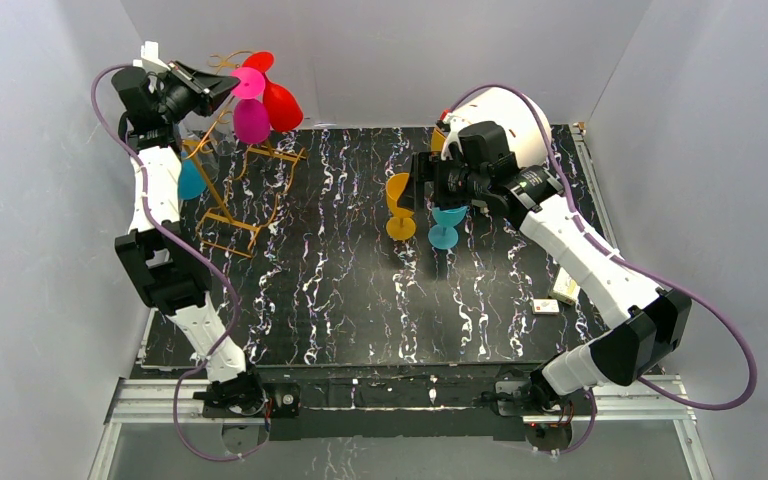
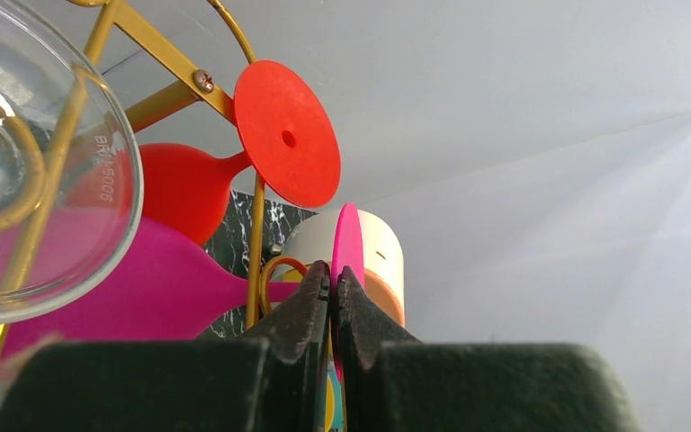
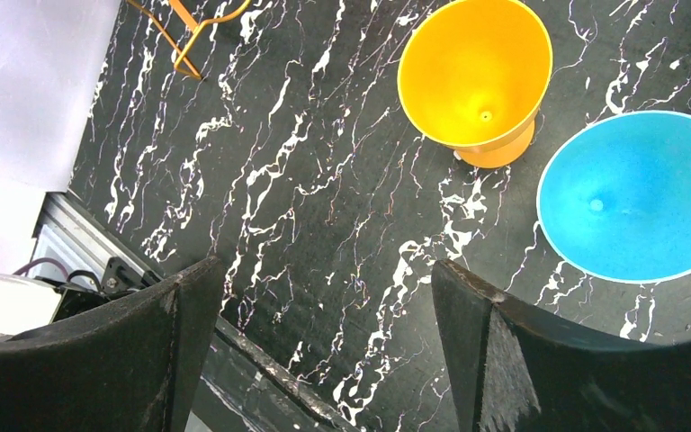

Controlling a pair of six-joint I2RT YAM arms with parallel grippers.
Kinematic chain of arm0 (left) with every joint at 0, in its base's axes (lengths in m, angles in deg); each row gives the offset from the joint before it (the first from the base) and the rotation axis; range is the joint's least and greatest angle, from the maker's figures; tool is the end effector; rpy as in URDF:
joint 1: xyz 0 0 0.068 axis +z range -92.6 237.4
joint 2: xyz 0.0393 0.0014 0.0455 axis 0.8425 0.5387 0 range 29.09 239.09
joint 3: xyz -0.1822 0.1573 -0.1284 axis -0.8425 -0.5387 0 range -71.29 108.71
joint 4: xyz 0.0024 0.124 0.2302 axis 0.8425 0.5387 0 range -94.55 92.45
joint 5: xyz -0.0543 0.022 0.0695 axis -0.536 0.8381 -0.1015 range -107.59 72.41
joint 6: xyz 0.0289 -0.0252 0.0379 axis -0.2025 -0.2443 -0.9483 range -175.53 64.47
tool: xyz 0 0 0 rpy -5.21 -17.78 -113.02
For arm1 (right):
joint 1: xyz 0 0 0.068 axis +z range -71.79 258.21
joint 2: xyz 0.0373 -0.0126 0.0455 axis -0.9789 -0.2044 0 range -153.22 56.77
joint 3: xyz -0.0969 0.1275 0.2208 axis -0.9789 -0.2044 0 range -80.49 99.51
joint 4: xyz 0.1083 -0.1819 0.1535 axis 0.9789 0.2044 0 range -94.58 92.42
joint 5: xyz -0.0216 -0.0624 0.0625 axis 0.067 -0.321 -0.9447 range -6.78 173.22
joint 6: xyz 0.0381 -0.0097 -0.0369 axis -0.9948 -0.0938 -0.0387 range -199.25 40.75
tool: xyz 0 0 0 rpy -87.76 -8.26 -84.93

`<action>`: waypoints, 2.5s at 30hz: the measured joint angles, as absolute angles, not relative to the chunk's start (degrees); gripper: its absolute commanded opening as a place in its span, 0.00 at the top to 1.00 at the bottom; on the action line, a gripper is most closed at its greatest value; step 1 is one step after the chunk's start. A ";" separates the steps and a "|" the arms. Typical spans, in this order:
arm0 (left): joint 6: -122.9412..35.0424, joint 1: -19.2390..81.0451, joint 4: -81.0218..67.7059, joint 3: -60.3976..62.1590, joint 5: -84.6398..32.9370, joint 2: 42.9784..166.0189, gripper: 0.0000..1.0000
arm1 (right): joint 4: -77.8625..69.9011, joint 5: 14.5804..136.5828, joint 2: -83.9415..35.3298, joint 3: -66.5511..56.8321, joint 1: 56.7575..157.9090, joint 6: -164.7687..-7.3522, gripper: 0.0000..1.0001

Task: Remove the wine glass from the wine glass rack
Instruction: Pick up the wine glass from the wine rack.

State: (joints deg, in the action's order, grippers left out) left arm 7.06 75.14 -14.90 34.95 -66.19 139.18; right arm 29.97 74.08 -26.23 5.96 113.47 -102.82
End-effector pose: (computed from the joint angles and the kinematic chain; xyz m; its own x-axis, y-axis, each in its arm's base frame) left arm 0.4425 0.1135 0.4159 -0.4017 -0.7449 -0.5327 0.3296 0.4251 -0.8430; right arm 0.2598 0.1907 0.3937 -0.6588 0.0177 -0.7521 -0.4556 0.7861 0.4176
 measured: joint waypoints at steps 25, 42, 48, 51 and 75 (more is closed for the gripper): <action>8.26 75.29 -19.89 27.25 -66.47 133.78 1.00 | 28.33 75.87 -26.20 5.96 113.41 -103.10 0.06; 12.50 74.90 -22.31 25.66 -66.98 133.14 1.00 | 28.33 74.05 -26.20 5.96 113.14 -104.57 0.06; 8.94 73.89 -16.96 27.73 -67.00 133.14 1.00 | 28.33 74.05 -26.18 5.96 113.10 -104.59 0.06; 8.30 73.76 -15.91 28.00 -67.50 133.14 1.00 | 28.33 74.05 -26.16 5.94 113.10 -104.61 0.06; 5.99 71.42 -11.60 28.08 -69.99 133.14 1.00 | 28.22 72.57 -25.72 5.94 113.10 -106.56 0.06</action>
